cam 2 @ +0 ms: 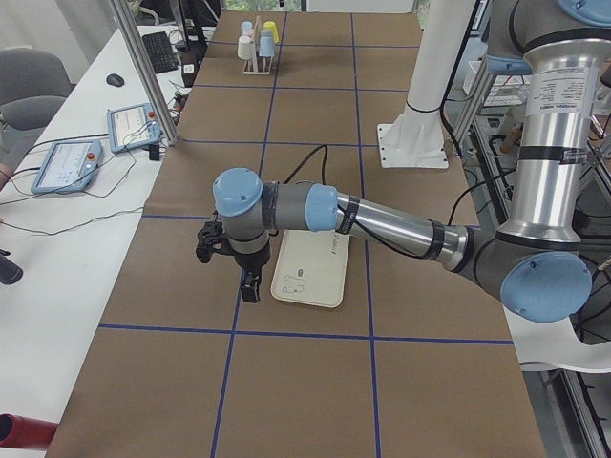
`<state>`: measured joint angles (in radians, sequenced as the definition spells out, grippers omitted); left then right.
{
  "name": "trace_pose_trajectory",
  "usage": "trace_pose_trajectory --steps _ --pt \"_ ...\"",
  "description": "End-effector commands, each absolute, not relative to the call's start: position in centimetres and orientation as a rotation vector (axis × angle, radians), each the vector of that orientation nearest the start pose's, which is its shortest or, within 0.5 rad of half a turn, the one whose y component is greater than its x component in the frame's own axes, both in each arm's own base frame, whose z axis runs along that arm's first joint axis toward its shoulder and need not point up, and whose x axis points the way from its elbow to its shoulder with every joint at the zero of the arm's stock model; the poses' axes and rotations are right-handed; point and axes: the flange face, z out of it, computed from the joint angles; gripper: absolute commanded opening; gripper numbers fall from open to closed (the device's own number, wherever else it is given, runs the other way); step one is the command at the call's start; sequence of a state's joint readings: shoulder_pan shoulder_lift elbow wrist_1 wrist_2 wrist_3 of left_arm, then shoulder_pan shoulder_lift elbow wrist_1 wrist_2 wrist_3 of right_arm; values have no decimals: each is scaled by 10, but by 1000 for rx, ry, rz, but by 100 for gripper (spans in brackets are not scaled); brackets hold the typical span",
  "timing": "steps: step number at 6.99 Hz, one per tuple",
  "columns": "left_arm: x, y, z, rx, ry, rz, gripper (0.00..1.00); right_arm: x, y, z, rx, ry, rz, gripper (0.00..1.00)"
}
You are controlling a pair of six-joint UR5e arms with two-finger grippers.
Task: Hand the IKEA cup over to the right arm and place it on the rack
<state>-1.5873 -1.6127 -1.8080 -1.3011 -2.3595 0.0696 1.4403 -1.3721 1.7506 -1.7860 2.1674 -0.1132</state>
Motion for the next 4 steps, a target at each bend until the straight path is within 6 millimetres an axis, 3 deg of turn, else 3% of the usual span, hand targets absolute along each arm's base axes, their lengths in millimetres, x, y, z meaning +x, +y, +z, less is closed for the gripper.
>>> trace_pose_trajectory --steps 1,2,3,4 --pt "-69 -482 543 48 787 54 100 2 -554 512 134 -630 -270 100" --pt "-69 -483 540 58 790 60 100 0 -551 513 129 -665 -269 100" --pt "-68 -485 525 88 789 74 100 1 -551 509 125 -673 -268 100" --pt "-68 -482 526 88 789 75 100 -1 -546 501 135 -699 -274 100"
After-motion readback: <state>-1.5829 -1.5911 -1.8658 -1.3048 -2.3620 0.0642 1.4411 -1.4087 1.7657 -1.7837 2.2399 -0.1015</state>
